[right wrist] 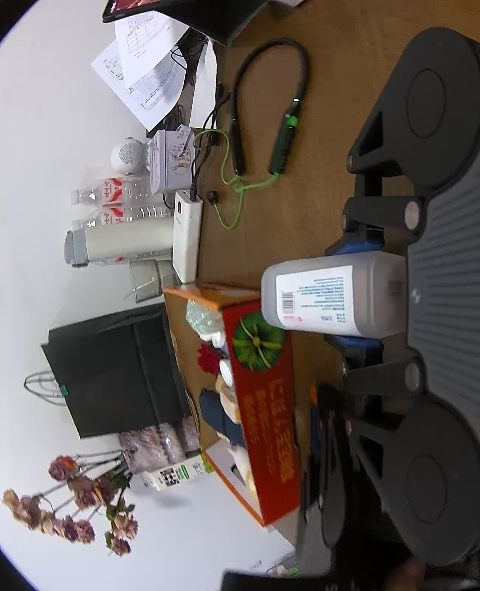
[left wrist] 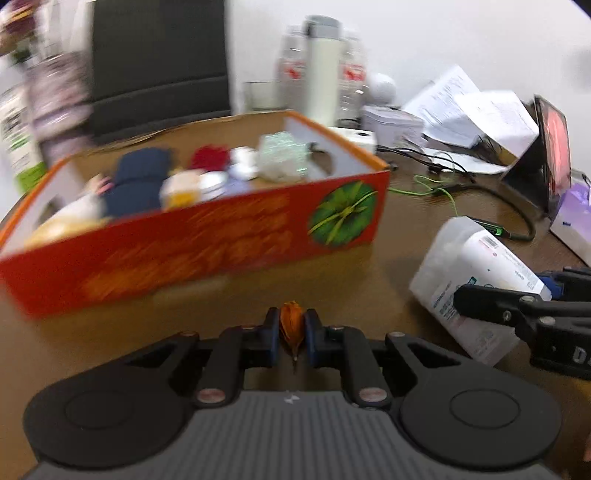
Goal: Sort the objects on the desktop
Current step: 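Carry bottle and carrot into the cardboard box and open both tools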
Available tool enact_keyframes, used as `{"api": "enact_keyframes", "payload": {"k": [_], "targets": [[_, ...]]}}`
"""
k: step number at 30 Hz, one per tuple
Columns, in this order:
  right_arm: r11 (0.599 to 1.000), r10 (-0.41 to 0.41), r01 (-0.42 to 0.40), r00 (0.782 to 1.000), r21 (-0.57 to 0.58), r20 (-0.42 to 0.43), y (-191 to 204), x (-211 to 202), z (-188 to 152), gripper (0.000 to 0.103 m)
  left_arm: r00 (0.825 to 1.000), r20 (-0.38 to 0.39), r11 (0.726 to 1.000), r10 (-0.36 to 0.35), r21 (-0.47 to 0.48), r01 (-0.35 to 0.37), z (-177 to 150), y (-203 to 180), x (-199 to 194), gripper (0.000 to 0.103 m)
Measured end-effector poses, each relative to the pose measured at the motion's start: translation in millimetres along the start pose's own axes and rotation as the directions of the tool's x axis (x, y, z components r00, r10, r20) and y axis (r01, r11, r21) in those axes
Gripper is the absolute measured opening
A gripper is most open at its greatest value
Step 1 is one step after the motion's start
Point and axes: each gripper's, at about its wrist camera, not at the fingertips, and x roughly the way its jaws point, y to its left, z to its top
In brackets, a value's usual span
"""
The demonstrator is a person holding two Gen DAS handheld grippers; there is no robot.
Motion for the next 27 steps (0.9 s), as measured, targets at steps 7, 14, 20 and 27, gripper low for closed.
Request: {"api": "enact_keyframes", "payload": {"k": [7,14,20,27], "targets": [[0.995,0.055,-0.056,0.998,-0.087,-0.016,51.5,-24.4,-26.6,0.039,0.99,0.045,0.987,0.136,-0.093,-0.131,-47.2,28.4,-82.3,0.015],[0.984,0.134,-0.136,0.991,-0.118,-0.031,89.2,-51.3,-45.0,0.039,0.983,0.091,0.972,0.16,-0.19,-0.141,-77.2,43.4,-135.7,0.014],[0.983,0.103,-0.097,0.994,-0.158,0.031,102.8,-81.7,-49.7,0.039,0.976,0.126,0.959,0.18,-0.242,-0.146,-97.5,54.3,-161.4,0.014],[0.987,0.073,-0.058,0.993,-0.151,0.093,99.8,-103.2,-41.5,0.039,0.966,0.213,0.961,0.146,-0.261,-0.087,-89.0,58.9,-180.2,0.014]]}}
